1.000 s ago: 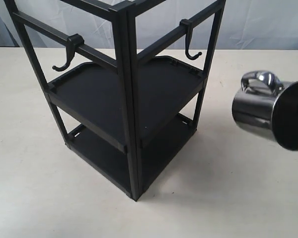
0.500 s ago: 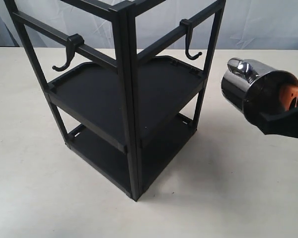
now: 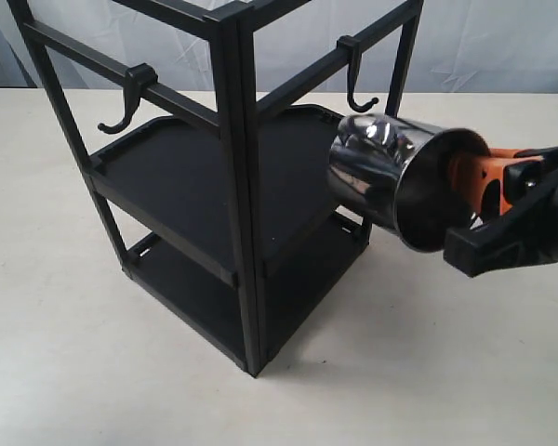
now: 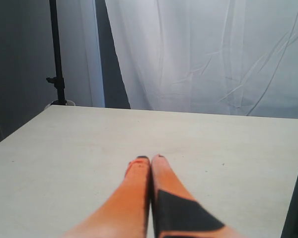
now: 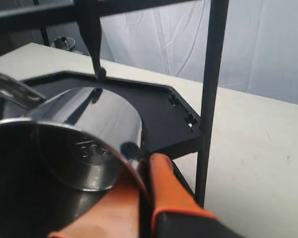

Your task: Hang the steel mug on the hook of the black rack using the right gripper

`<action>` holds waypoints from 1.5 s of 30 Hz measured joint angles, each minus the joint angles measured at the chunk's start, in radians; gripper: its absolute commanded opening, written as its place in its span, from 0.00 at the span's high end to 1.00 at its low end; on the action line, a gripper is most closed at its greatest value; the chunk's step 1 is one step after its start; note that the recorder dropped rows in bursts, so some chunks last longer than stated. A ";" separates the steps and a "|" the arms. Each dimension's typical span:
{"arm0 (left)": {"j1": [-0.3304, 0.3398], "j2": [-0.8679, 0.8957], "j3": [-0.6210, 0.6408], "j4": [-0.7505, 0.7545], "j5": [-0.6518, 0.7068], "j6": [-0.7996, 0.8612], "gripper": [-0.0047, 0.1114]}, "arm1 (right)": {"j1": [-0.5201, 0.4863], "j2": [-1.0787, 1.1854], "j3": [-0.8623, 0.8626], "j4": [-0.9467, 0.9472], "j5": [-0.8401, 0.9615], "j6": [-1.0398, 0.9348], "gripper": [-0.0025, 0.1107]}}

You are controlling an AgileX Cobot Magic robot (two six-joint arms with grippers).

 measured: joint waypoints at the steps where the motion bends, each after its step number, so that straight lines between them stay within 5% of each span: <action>1: 0.000 0.000 0.000 0.000 0.000 0.000 0.95 | 0.000 -0.011 -0.006 0.036 0.000 -0.027 0.99; 8: 0.000 0.000 0.000 0.000 0.000 0.000 0.95 | 0.000 -0.116 -0.014 0.582 0.022 -0.490 0.99; 18: 0.000 0.000 0.000 0.000 0.000 0.000 0.95 | 0.000 -0.198 -0.041 1.370 0.449 -1.369 0.99; 27: 0.000 0.000 0.000 0.000 0.000 0.000 0.95 | 0.000 -0.177 -0.176 1.637 0.642 -1.781 0.99; 36: 0.000 0.000 0.000 0.000 0.000 0.000 0.95 | 0.000 -0.075 -0.305 1.708 0.823 -1.910 0.99; 45: 0.000 0.000 0.000 0.000 0.000 0.000 0.95 | 0.000 -0.015 -0.326 1.994 0.867 -2.049 0.99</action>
